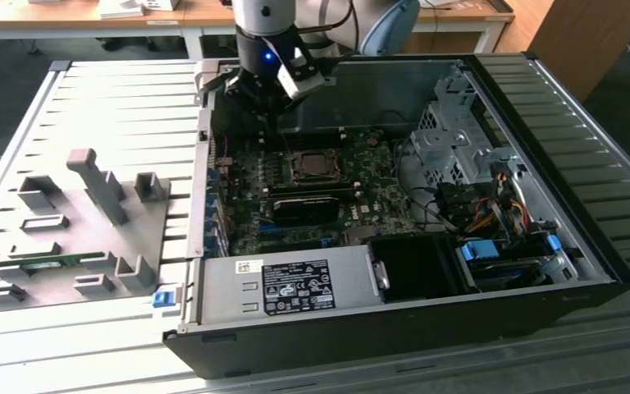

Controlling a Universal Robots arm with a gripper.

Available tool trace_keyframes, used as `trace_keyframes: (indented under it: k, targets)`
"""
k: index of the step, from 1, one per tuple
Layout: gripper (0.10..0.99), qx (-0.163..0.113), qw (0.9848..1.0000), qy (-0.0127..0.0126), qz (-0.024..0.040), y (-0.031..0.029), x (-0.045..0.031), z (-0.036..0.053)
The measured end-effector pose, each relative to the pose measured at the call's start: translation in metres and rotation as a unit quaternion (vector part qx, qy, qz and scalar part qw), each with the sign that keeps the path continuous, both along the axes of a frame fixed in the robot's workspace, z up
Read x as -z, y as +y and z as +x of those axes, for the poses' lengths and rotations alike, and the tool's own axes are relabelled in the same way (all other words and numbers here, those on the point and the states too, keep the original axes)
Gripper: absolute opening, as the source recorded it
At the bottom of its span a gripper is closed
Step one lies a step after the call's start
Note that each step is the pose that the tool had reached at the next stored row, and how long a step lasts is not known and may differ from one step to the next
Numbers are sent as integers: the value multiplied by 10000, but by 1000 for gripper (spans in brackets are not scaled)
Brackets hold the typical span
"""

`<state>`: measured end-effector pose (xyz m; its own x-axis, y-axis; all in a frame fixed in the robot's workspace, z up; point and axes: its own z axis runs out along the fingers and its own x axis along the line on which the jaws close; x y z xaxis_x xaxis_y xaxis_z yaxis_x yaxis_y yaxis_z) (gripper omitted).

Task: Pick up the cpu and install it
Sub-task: 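Install the first cpu locking lever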

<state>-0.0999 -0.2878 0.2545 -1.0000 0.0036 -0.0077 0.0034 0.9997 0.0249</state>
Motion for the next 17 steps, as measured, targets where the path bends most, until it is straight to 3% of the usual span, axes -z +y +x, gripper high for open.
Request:
trace_keyframes:
  k: [17]
  targets:
    - [106,0,10000,4,0,8,6,176]
